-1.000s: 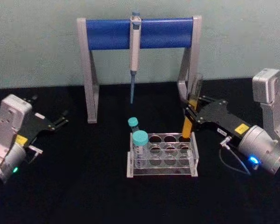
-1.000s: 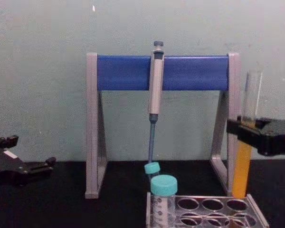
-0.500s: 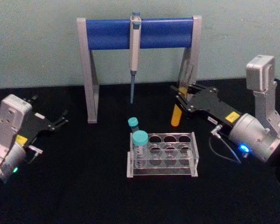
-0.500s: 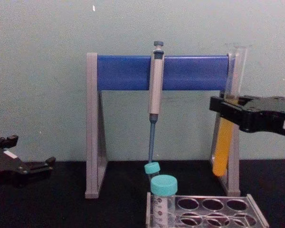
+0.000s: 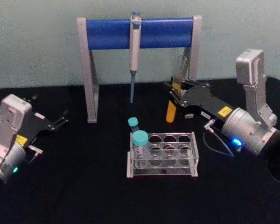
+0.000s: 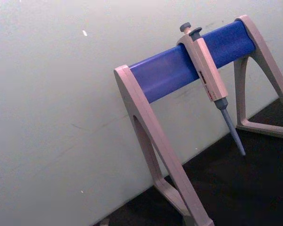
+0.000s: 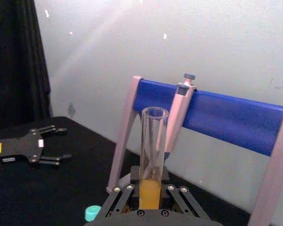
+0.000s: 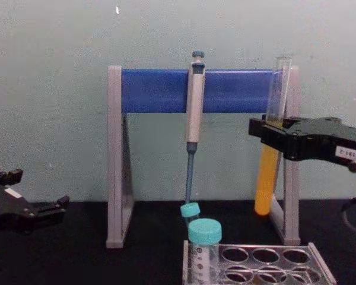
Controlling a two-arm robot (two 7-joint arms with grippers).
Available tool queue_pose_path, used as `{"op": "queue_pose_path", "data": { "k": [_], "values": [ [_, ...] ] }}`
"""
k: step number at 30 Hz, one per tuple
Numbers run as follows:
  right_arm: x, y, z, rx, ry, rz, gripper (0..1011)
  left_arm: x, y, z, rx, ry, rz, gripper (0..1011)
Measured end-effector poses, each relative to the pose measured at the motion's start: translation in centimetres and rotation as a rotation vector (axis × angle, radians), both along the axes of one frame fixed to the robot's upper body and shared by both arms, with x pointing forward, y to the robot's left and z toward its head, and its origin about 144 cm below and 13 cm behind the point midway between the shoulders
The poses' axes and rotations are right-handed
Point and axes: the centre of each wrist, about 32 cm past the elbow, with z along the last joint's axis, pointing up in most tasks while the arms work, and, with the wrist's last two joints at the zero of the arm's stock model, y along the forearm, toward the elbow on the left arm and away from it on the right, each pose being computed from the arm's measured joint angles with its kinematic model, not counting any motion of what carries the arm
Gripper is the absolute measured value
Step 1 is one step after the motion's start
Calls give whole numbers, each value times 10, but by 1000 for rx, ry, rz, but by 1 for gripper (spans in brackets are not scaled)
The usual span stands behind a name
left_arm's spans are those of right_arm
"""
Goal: Pick up the test tube from the test tube rack, shake it, then place it back into the test tube rack.
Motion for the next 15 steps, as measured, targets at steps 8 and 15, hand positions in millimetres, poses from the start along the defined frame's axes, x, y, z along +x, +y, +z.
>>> {"op": "queue_pose_path", "data": {
  "k": [8,15],
  "values": [
    [-5,-15,1,-25,-3,-55,232,0,0,0,0,0,0,1001],
    [-18,-28,1,-50,20,-61,232,0,0,0,0,0,0,1001]
  ]
}}
